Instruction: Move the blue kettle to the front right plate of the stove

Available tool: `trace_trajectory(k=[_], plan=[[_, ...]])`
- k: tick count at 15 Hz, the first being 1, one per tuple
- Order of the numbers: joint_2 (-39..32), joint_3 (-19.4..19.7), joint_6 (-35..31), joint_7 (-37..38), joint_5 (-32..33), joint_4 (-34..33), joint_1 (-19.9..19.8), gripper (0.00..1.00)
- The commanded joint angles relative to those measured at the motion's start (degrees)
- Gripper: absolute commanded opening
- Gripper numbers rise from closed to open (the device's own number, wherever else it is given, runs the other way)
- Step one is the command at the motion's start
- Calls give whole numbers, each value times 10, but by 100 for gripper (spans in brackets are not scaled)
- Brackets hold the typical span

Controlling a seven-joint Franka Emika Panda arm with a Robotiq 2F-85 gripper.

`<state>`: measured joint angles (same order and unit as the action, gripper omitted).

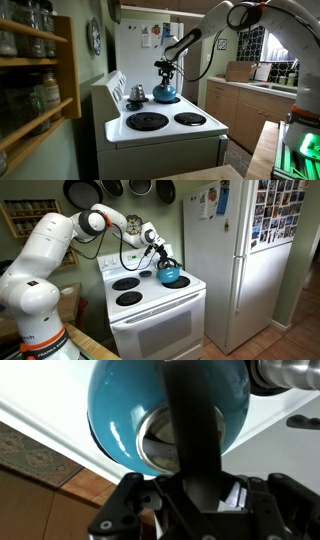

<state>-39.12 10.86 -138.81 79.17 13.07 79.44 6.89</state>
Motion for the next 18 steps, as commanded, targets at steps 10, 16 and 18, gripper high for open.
trace_trajectory(k=[10,16,18], plan=[[-91,71,-24,117,15,-118,18,2],[-96,93,-9,135,27,-129,26,2],[-91,94,1,133,29,-127,25,2]])
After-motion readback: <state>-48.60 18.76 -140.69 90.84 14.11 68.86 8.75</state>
